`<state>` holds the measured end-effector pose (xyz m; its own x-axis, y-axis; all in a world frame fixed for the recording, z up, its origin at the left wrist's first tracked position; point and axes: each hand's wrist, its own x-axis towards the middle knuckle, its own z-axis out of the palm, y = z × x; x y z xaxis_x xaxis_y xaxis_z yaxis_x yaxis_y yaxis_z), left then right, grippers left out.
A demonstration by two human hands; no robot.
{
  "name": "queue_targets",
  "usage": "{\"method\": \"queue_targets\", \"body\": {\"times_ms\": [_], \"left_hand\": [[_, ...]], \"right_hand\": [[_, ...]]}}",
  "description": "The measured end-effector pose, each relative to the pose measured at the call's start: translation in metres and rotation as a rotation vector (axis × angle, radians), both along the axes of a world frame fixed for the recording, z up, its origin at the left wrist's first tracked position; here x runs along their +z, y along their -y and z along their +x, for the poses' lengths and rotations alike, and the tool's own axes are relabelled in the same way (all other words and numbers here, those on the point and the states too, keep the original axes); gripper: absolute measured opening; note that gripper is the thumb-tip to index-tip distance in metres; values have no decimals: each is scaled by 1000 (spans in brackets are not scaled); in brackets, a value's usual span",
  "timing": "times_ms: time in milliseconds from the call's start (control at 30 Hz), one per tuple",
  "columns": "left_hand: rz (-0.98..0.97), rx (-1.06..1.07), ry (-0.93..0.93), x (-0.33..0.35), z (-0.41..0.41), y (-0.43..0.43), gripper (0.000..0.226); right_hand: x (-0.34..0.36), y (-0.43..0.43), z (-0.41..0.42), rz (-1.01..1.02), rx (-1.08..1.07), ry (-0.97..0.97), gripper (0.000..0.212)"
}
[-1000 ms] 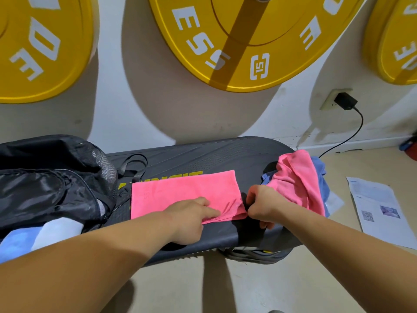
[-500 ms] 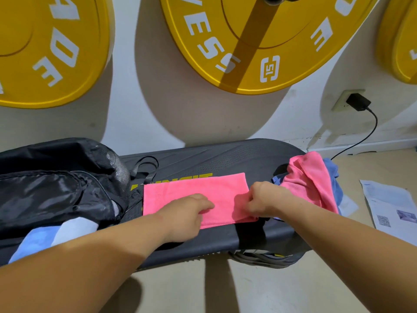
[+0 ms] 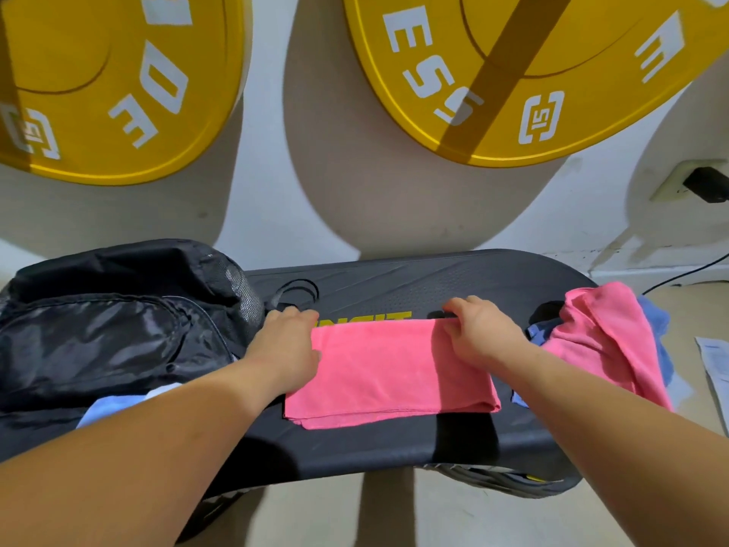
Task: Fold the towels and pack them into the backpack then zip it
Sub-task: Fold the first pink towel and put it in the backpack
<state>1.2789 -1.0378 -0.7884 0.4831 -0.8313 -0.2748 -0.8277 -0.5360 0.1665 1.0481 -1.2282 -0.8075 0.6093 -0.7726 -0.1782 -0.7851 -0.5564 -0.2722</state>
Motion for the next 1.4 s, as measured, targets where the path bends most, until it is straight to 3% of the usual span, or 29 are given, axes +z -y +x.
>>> {"method": "queue_targets", "body": {"times_ms": [133, 233, 367, 500, 567, 700, 800, 867, 967, 1100, 1167, 1267, 1400], "left_hand": [[116, 46, 40, 4, -2, 5, 14], [89, 107, -63, 10, -3, 6, 17], [-167, 300, -307, 29, -3, 11, 9], [-448, 466, -449, 44, -2, 25, 20], [-467, 377, -356, 47, 7, 40, 21], [-370, 121, -73, 64, 25, 90, 42], [-402, 18, 61, 82, 17, 124, 51], [-396, -30, 123, 82, 7, 135, 55], [-311, -104, 107, 66, -14, 123, 54], [-193, -314, -35, 38, -49, 65, 31], [-126, -470, -67, 29, -67, 29, 21], [15, -664, -21, 16, -79, -10, 26], [39, -717, 38, -1, -73, -24, 21]], "right_hand": [[6, 2, -4, 32, 21, -18, 21], [19, -1, -6, 170, -25, 61, 14], [34, -3, -13, 491, -225, 382, 16], [38, -8, -28, 817, -355, 411, 12], [38, -13, -32, 947, -358, 329, 8], [35, -35, -25, 1182, -285, 176, 43], [32, -53, -17, 1285, -248, 116, 56], [28, -60, -16, 1237, -203, 44, 54], [28, -63, -22, 1035, -188, -90, 30], [34, -46, -37, 493, -51, -182, 35], [34, -39, -39, 281, 51, -108, 37], [29, -44, -36, 354, 125, 131, 31], [24, -63, -27, 205, 358, 65, 34]]}}
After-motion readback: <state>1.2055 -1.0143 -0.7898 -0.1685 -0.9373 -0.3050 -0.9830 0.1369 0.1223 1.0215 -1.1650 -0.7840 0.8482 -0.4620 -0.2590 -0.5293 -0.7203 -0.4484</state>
